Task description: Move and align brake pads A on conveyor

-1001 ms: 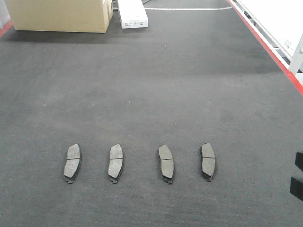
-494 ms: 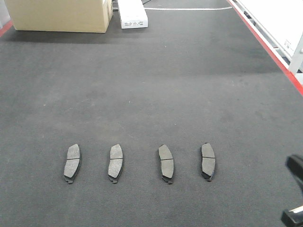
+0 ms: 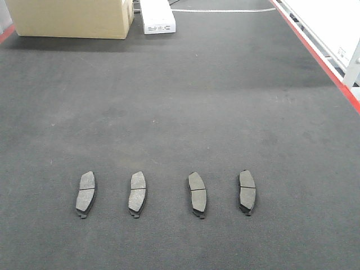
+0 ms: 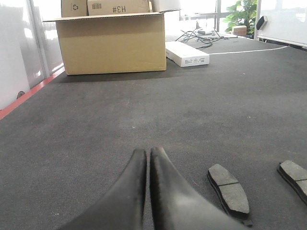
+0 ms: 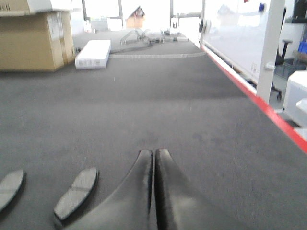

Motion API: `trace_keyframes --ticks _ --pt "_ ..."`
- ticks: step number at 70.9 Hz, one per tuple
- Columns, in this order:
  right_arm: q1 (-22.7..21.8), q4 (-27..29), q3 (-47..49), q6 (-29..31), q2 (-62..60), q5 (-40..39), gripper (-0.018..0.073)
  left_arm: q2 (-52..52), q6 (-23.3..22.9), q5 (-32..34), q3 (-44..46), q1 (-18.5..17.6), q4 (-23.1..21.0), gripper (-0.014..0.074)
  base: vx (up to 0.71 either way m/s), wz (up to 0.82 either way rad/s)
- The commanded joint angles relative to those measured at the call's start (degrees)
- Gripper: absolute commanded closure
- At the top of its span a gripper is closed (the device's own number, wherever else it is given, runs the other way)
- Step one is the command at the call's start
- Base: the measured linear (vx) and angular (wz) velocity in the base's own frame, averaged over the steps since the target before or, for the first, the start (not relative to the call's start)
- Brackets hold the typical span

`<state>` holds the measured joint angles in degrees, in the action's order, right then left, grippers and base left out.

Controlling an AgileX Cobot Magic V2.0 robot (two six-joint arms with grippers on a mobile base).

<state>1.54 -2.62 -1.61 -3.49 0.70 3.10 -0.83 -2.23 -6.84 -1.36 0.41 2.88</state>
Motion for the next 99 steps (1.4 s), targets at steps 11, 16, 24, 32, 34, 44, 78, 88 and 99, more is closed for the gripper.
trace_keyframes --ticks 11,16,24,32,34,44,78,88,99 --pt "-0.4 0.4 -1.2 -0.1 -2.2 -1.8 0.0562 -0.6 -0.5 4.4 0.5 0.1 -0.3 0.0603 0.0 0.0" --pt "-0.4 0.4 -1.2 -0.2 -2.2 -1.8 0.0562 -0.6 -0.5 4.4 0.5 0.1 -0.3 0.0603 0.0 0.0" --pt "-0.4 0.4 -1.2 -0.2 -2.2 -1.8 0.0562 -0.6 -0.5 4.4 0.5 0.1 -0.3 0.0603 0.0 0.0" --pt "-0.4 0.4 -1.2 -0.2 -2.2 -1.8 0.0562 -0.6 -0.5 4.4 0.5 0.1 -0.3 0.0603 0.0 0.0" --pt "-0.4 0.4 -1.2 -0.2 -2.2 -1.7 0.0562 -0.6 -0.5 4.4 0.5 0.1 -0.3 0.0603 0.0 0.0" --pt "-0.4 0.4 -1.2 -0.2 -2.2 -1.2 0.0562 -0.6 -0.5 4.4 0.5 0.1 -0.3 0.0603 0.0 0.0" --pt "-0.4 0.4 -1.2 -0.2 -2.2 -1.2 0.0562 -0.6 -0.5 4.4 0.5 0.1 -0.3 0.0603 0.0 0.0" --pt "-0.4 0.4 -1.2 -0.2 -2.2 -1.2 0.0562 -0.6 -0.5 4.4 0.5 0.1 -0.3 0.0603 0.0 0.0" --pt "-0.4 0.4 -1.2 -0.2 -2.2 -1.2 0.0562 -0.6 -0.5 4.4 0.5 0.1 -0.3 0.0603 0.0 0.0"
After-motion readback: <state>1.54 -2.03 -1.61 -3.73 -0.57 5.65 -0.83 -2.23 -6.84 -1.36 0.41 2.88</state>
